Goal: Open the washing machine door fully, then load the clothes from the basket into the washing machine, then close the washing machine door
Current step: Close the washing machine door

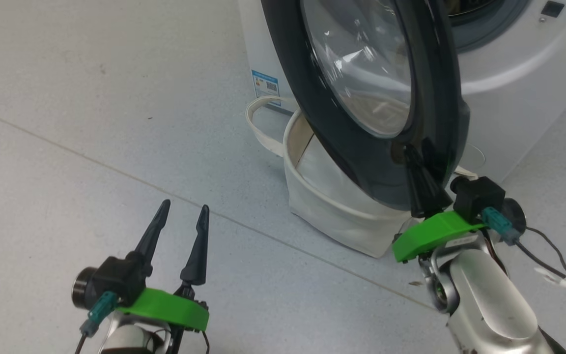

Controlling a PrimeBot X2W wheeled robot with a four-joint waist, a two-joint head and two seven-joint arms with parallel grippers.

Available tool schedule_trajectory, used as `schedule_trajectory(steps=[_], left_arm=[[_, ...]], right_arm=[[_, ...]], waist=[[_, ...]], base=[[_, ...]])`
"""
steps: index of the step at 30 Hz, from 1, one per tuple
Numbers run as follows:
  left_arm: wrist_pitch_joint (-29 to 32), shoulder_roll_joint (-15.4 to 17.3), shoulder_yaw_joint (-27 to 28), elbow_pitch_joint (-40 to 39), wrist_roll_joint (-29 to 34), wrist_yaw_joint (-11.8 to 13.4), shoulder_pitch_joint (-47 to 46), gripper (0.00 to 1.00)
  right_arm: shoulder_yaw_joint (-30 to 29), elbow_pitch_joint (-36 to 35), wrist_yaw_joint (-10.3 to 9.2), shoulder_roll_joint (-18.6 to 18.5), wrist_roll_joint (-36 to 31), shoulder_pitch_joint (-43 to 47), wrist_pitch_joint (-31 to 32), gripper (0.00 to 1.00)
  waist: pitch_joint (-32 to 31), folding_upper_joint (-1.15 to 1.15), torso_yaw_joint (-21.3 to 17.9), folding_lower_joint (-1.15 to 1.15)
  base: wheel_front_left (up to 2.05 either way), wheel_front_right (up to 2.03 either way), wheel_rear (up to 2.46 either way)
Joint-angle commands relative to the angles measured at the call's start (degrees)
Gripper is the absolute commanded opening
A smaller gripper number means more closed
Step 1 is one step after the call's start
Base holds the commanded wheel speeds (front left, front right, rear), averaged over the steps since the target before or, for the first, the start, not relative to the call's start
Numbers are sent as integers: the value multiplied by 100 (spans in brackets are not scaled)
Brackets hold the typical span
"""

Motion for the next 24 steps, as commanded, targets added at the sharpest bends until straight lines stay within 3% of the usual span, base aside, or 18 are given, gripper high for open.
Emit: schedule_trajectory(steps=[1, 12, 24], left_arm=[[-33, 40, 179, -178, -23, -28, -209, 100], [-33, 39, 66, -233, -188, -29, -303, 100], [-33, 39, -100, -188, -469, 15, -508, 100]], right_arm=[[24, -145, 0, 67, -57, -257, -28, 0], [-1214, 84, 0, 67, -305, -639, -28, 0], [-2800, 297, 0, 67, -1089, -1459, -28, 0]], waist=[[12, 0, 17, 0], [343, 0, 205, 0], [902, 0, 529, 0]], base=[[0, 0, 0], [0, 0, 0], [0, 0, 0]])
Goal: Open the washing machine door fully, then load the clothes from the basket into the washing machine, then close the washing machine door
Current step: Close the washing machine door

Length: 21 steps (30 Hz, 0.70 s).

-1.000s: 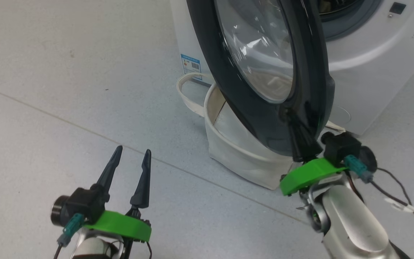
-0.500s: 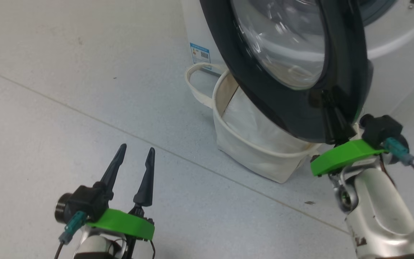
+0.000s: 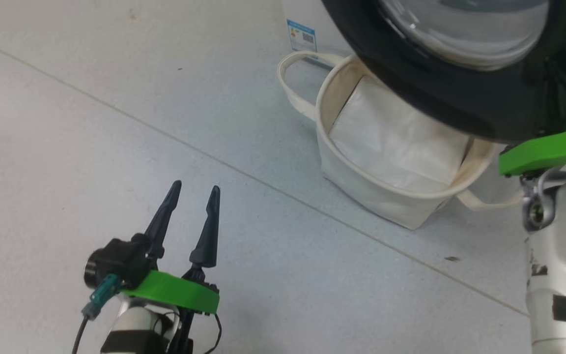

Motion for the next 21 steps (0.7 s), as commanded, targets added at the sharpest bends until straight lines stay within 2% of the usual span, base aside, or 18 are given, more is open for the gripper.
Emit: schedule_trajectory(steps=[1, 13, 21], left_arm=[[-33, 72, 134, -157, -59, 12, -198, 100], [-33, 72, -55, -187, -349, 77, -427, 100], [-33, 72, -197, -203, -524, 118, -566, 100]], right_arm=[[-62, -134, -1, 52, -154, -277, -28, 0], [-1396, -159, -1, 52, -867, -1166, -28, 0], [-1827, -176, -1, 52, -1180, -1684, -28, 0]], waist=[[142, 0, 101, 0], [706, 0, 320, 0], [1026, 0, 403, 0]], base=[[0, 0, 0], [0, 0, 0], [0, 0, 0]])
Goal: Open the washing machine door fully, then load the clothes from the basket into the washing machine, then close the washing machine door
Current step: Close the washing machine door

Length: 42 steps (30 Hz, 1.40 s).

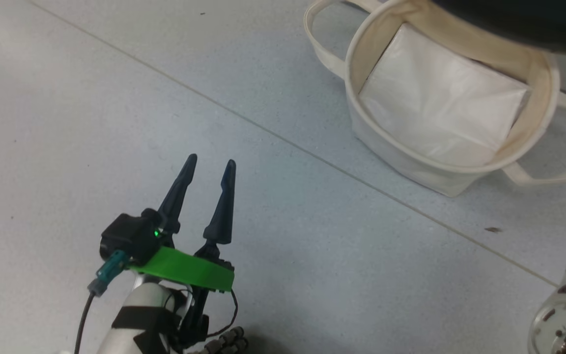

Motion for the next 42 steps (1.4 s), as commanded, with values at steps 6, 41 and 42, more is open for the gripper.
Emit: schedule_trajectory(steps=[6, 41, 42], left_arm=[[-33, 108, 41, -180, -49, 92, -166, 100], [-33, 108, 13, -143, -162, 131, -285, 100], [-33, 108, 40, -131, -121, 127, -267, 100]], right_arm=[[-274, -278, -2, 62, -191, -536, -27, 0], [-376, -410, -2, 47, 155, -875, -27, 0], [-256, -398, -2, 52, 222, -740, -27, 0]], waist=[[206, 0, 128, 0], [221, 0, -50, 0], [127, 0, -90, 0]], base=[[0, 0, 0], [0, 0, 0], [0, 0, 0]])
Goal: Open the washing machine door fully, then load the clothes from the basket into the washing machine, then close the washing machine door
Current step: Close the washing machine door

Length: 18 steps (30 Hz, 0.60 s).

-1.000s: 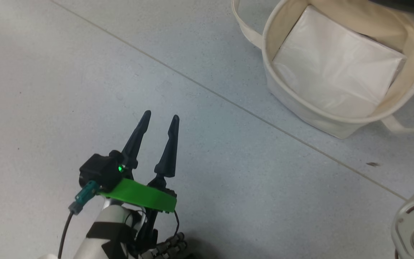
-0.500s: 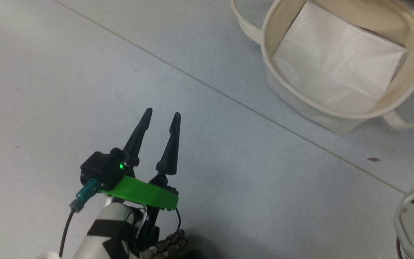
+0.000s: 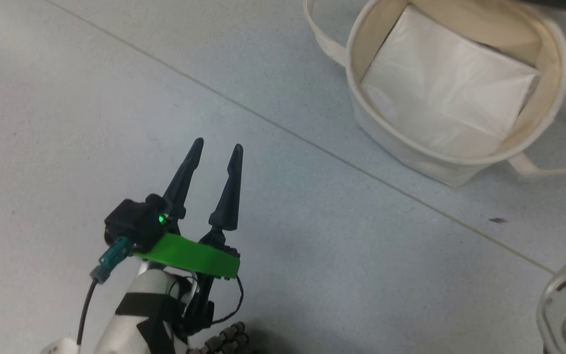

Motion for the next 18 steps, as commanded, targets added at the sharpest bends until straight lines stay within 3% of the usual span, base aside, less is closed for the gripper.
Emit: schedule_trajectory(steps=[1, 3, 12, 18], left_arm=[[-33, 130, 294, -110, 118, -8, 64, 100], [-33, 130, 322, -95, 163, -13, 92, 100], [-33, 130, 700, 7, 595, -91, 452, 100], [-33, 130, 915, -4, 858, -139, 734, 100]], right_arm=[[415, -170, -9, 74, 156, 252, 16, 0], [579, -137, -9, 76, 258, 404, 16, 0], [2597, 28, -9, 80, 1064, 2034, 16, 0], [3430, -240, -9, 80, 1351, 3035, 16, 0]], waist=[[-328, 0, -160, 0], [-435, 0, -204, 0], [-1459, 0, -804, 0], [-1981, 0, -1243, 0]], base=[[0, 0, 0], [0, 0, 0], [0, 0, 0], [0, 0, 0]])
